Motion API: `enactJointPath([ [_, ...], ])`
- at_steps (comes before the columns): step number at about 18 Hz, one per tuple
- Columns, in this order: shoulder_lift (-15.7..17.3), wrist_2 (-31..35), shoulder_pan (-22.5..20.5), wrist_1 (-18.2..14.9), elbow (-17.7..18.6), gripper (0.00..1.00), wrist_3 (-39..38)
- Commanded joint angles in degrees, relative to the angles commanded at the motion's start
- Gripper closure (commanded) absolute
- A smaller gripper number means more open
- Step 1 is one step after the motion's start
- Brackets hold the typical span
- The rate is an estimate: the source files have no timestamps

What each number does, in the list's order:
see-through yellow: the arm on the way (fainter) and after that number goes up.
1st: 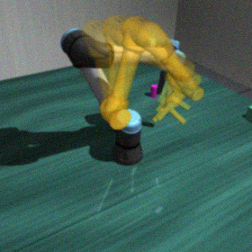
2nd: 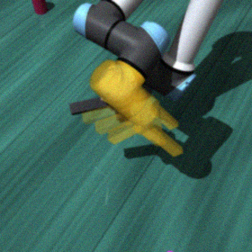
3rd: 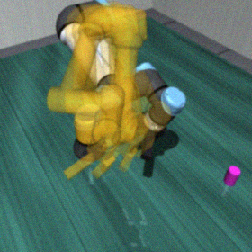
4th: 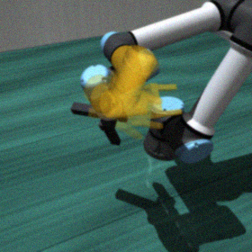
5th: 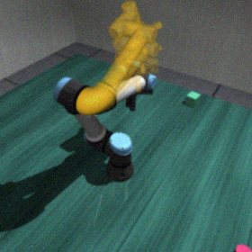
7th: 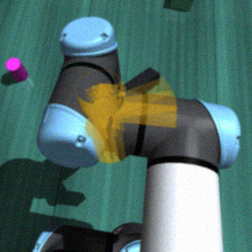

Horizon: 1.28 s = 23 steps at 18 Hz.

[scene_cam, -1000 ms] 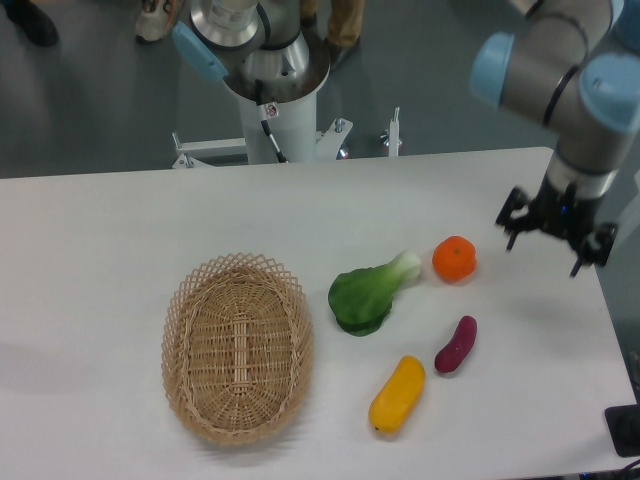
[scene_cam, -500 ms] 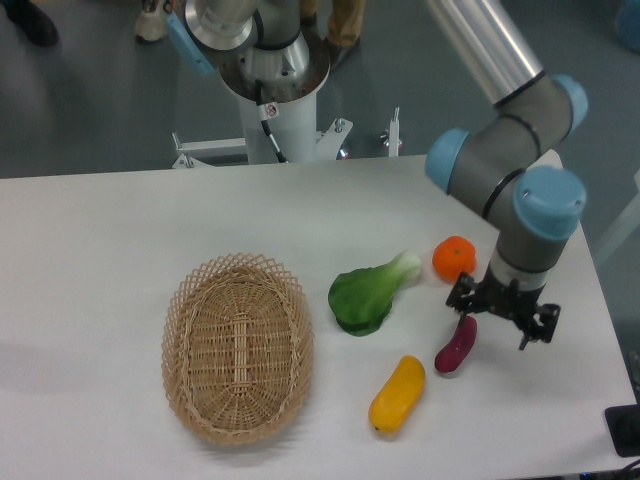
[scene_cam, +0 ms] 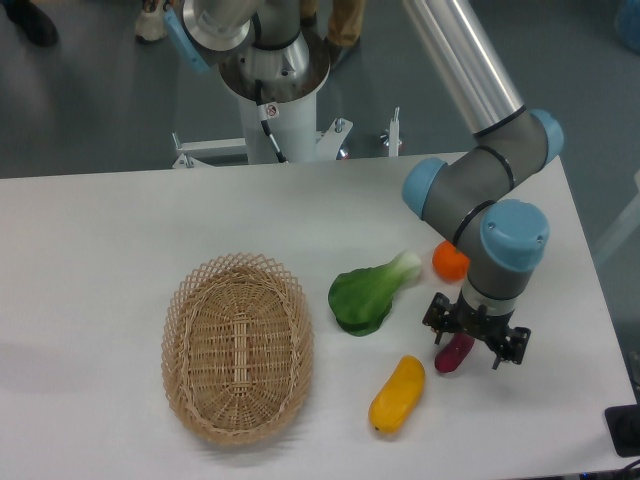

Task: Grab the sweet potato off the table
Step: 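Close the gripper around the purple sweet potato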

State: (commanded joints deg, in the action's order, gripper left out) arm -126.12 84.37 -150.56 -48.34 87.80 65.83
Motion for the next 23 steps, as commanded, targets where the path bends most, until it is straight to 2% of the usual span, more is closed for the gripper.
enactJointPath([
  [6, -0.18, 2.37, 0.44, 0.44, 1.14, 0.0, 0.44],
  [8, -0.44, 2.73, 0.62, 0.53, 1.23, 0.03, 0.53],
  [10, -0.44, 2.73, 0.7, 0.53, 1.14, 0.17, 0.53],
  [12, -0.44, 2.73, 0.7, 0.7, 1.23, 0.37, 0.53],
  [13, -0.62, 2.81, 0.7, 0.7, 1.14, 0.4, 0.53],
  [15, -0.62, 2.81, 0.7, 0.79, 1.23, 0.55, 0.53],
  [17, -0.44, 2.81, 0.7, 0.7, 1.23, 0.65, 0.96],
  [19, -0.35, 2.99, 0.7, 0.7, 1.23, 0.7, 1.32],
  [23, 0.17, 2.99, 0.62, 0.7, 0.27, 0.7, 1.49],
])
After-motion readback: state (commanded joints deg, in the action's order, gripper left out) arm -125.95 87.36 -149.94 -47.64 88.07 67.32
